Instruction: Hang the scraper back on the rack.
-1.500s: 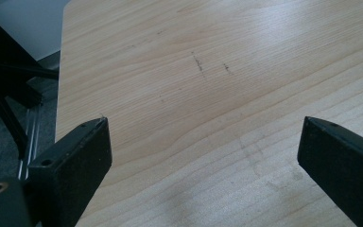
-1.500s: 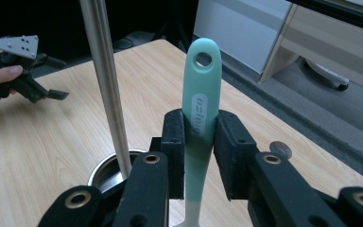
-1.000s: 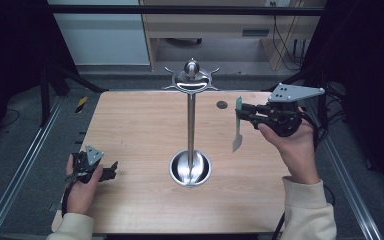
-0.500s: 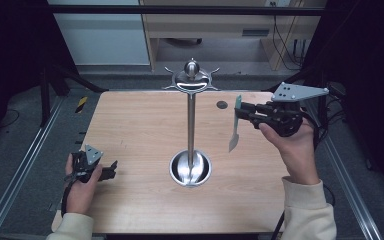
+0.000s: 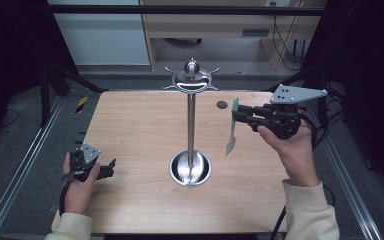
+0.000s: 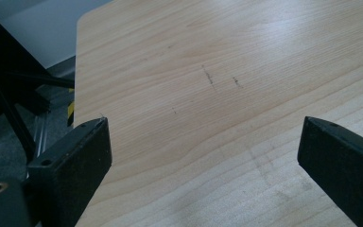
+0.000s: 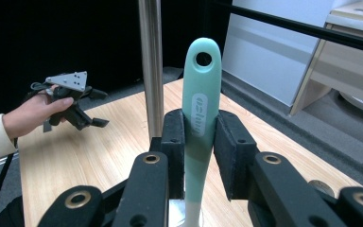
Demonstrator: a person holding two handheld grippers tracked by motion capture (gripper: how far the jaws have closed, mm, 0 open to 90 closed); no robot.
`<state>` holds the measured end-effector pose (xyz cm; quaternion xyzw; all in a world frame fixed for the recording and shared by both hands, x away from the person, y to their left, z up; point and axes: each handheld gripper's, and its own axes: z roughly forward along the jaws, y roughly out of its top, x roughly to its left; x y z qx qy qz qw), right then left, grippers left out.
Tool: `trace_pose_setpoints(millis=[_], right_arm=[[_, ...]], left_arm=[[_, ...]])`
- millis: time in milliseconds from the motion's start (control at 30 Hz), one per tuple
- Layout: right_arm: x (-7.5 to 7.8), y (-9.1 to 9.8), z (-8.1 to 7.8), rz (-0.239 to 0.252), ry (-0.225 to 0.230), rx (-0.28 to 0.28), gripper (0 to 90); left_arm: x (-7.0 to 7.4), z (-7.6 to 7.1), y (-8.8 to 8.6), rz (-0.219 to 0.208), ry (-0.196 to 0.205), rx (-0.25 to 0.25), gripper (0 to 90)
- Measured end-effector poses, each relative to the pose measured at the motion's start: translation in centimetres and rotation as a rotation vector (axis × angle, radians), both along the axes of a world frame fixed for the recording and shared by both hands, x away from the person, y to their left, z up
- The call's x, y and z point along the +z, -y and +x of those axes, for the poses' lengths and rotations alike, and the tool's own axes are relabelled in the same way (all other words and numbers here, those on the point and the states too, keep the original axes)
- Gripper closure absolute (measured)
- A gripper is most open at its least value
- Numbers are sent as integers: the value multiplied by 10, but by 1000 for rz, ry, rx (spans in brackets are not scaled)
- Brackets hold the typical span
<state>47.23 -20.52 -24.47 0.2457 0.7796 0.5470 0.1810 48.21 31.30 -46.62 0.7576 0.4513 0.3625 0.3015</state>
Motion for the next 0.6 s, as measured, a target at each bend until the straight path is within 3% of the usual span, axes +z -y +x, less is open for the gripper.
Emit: trace_pose_setpoints(millis=[300, 600], right_arm=[[3, 1, 0, 6, -10, -4, 746], [18, 3, -2, 18, -8, 6, 746]], left_arm=[[5, 1, -1, 6, 1, -18, 33], [6, 1, -5, 14, 7, -18, 33]])
